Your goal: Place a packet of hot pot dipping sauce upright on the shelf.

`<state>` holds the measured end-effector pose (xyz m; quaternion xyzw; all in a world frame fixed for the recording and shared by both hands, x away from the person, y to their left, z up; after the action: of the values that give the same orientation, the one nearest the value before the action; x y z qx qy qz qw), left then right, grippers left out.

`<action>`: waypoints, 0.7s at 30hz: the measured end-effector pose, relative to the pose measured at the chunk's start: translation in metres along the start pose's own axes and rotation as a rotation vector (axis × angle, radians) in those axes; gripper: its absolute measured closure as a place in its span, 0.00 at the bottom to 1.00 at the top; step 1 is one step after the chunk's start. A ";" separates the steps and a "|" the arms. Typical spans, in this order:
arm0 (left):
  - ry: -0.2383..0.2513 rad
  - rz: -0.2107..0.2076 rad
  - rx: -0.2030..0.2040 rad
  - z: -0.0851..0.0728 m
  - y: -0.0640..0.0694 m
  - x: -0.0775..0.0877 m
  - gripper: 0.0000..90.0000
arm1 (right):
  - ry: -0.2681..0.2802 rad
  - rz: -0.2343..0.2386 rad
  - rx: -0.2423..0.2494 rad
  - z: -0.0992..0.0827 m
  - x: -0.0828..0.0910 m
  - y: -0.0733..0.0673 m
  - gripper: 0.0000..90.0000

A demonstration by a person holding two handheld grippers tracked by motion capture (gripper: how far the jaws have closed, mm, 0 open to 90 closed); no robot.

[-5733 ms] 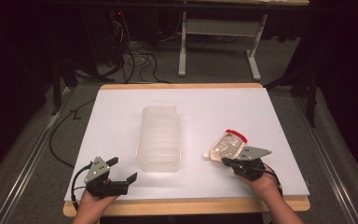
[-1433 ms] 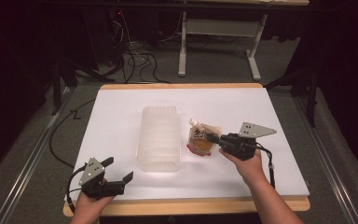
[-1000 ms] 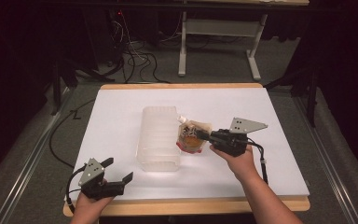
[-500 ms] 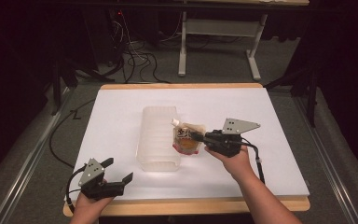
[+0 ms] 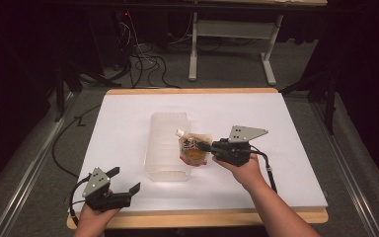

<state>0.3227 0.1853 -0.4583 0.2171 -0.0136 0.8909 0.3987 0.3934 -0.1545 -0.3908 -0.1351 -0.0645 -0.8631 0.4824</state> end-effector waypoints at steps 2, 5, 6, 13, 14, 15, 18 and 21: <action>-0.001 -0.001 0.000 0.000 0.000 0.000 0.09 | -0.013 0.005 0.005 0.000 -0.004 0.001 1.00; 0.006 0.001 0.002 0.000 0.000 0.001 0.09 | -0.021 0.013 0.003 0.000 -0.010 0.000 1.00; 0.005 0.001 0.002 0.000 0.000 0.001 0.09 | -0.026 0.015 0.008 0.000 -0.012 0.000 1.00; 0.007 -0.001 0.002 0.000 0.000 0.001 0.09 | -0.041 0.030 0.014 0.003 -0.025 -0.003 1.00; 0.005 -0.001 0.001 0.000 0.000 0.001 0.09 | -0.038 0.032 0.014 0.003 -0.026 -0.004 1.00; 0.005 -0.001 0.001 0.000 0.000 0.001 0.09 | -0.039 0.033 0.014 0.004 -0.028 -0.005 1.00; 0.010 -0.001 0.003 0.000 0.000 0.002 0.09 | -0.048 0.037 0.021 0.006 -0.033 -0.007 1.00; 0.007 -0.004 0.003 0.000 0.000 0.001 0.09 | -0.047 0.042 0.022 0.007 -0.038 -0.009 1.00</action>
<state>0.3217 0.1860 -0.4582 0.2147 -0.0106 0.8909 0.4000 0.4059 -0.1172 -0.3950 -0.1514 -0.0824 -0.8486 0.5002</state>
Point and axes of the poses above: each handheld gripper's, and its own axes: x roughly backward along the jaws, z roughly out of its top, y roughly to its right, the point moved 4 cm from there along -x, roughly forward along the jaws, and after that the axes turned 7 degrees about -z, right-handed, at the moved point
